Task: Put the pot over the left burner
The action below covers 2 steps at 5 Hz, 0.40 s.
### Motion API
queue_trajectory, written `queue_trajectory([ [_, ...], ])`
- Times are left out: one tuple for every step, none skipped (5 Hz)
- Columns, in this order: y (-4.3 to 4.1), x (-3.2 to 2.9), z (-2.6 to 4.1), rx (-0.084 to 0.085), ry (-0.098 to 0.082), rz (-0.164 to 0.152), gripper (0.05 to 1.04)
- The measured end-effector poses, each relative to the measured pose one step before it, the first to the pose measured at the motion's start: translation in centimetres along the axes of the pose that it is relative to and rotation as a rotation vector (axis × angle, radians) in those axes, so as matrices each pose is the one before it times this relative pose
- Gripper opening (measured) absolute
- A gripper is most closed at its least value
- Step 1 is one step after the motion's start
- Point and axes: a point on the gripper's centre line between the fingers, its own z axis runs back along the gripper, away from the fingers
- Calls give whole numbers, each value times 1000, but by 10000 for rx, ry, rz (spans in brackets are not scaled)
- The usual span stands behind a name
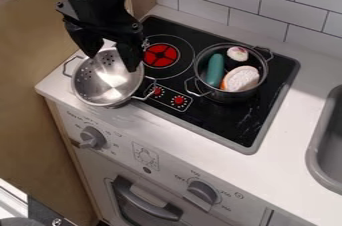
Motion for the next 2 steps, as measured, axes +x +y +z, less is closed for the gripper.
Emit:
queue_trajectory([
  [-117, -484, -456, -44, 179, 47, 994],
  [-529, -311, -856, 160, -217, 30, 994],
])
